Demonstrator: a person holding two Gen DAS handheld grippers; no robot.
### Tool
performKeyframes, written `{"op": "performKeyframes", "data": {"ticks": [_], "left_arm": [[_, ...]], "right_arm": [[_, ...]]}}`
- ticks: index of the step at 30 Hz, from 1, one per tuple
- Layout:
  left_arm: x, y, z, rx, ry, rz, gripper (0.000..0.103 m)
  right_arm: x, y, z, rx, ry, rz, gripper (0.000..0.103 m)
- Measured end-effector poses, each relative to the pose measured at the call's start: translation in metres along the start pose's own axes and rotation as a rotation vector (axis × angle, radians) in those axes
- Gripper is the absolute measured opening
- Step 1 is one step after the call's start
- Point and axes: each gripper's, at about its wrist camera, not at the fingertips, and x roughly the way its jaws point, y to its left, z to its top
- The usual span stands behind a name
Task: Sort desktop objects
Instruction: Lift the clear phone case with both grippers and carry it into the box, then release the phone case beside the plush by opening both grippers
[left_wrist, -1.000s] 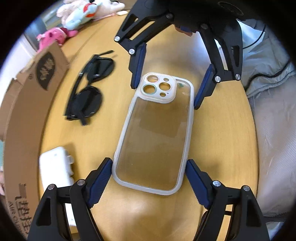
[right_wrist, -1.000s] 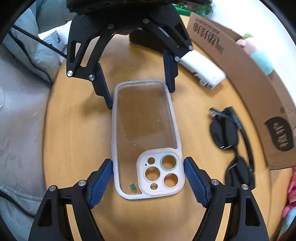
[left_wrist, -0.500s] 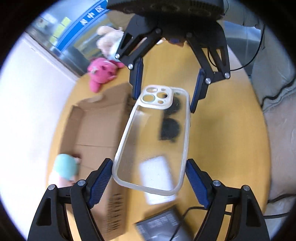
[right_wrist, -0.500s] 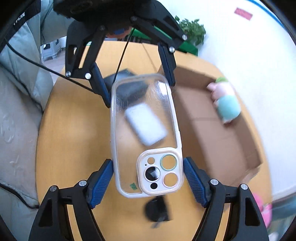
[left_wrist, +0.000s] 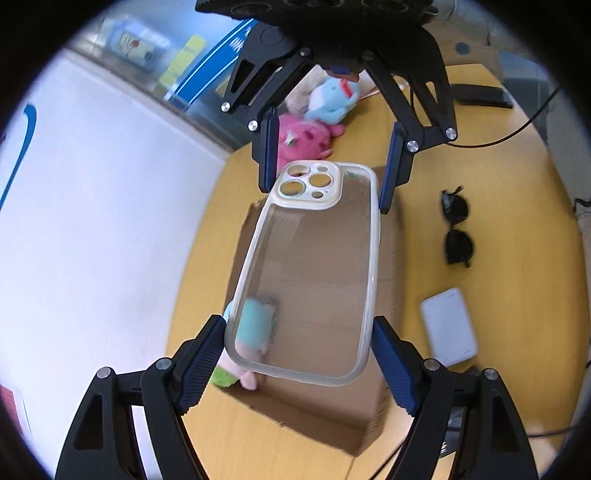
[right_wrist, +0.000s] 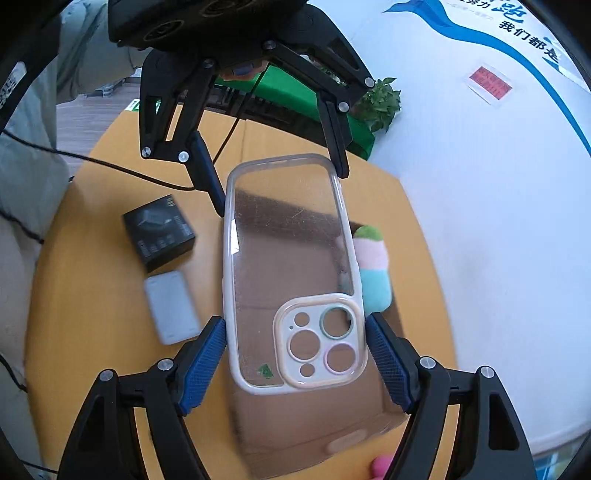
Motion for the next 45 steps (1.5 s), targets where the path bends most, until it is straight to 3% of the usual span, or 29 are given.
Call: {"op": "performKeyframes", "data": {"ticks": [6, 7, 15, 22, 33, 41, 45], "left_arm": [[0.046, 0.043, -0.028, -0.038, 0.079, -0.037, 0.079], [0.038, 0.032, -0.047, -0.05, 0.099, -0.046, 0.079], [0.14, 0.064, -0.097, -0.102, 0.239, -0.149, 0.077], [0.218, 0.067, -0.128, -0.092, 0.362, -0.235, 0.077], [0.276, 0.067, -0.151, -0.068, 0.483, -0.304, 0.078], [0.281, 0.078, -0.16, -0.124, 0.525, -0.338, 0.079], [0.27, 0.074, -0.167, -0.083, 0.539, -0.311, 0.079]], "right_arm": [[0.057, -0.036, 0.013, 0.005, -0.005, 0.067, 0.075], [0.071, -0.044, 0.012, 0.009, -0.003, 0.086, 0.075], [0.167, -0.072, -0.007, 0.089, -0.012, 0.231, 0.075], [0.246, -0.082, -0.024, 0.172, -0.005, 0.33, 0.075], [0.307, -0.087, -0.04, 0.222, 0.013, 0.381, 0.075], [0.312, -0.085, -0.045, 0.231, -0.011, 0.355, 0.078], [0.31, -0.074, -0.042, 0.203, 0.017, 0.32, 0.083]]}}
